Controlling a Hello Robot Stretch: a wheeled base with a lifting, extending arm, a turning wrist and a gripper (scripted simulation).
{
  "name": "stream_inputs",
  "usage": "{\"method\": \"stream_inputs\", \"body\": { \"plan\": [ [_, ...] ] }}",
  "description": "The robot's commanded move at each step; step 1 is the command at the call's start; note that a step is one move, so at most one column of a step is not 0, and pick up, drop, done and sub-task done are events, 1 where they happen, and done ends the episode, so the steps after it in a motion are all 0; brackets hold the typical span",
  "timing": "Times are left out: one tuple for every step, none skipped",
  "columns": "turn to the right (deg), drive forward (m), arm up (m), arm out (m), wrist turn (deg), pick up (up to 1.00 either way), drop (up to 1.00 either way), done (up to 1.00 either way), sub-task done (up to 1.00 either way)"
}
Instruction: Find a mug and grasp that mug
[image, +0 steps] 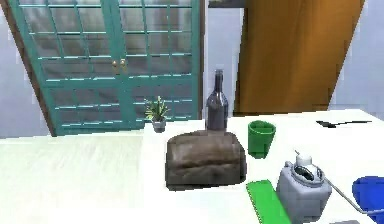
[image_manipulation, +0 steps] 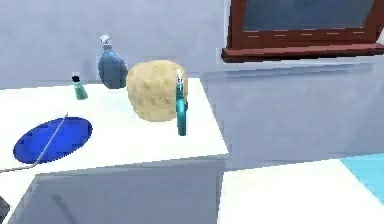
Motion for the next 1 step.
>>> {"method": "stream_inputs", "body": {
  "plan": [
    [-45.0, 0.00, 0.00, 0.00, 0.0, 0.00, 0.00, 0.00, 0.00]
  ]
}}
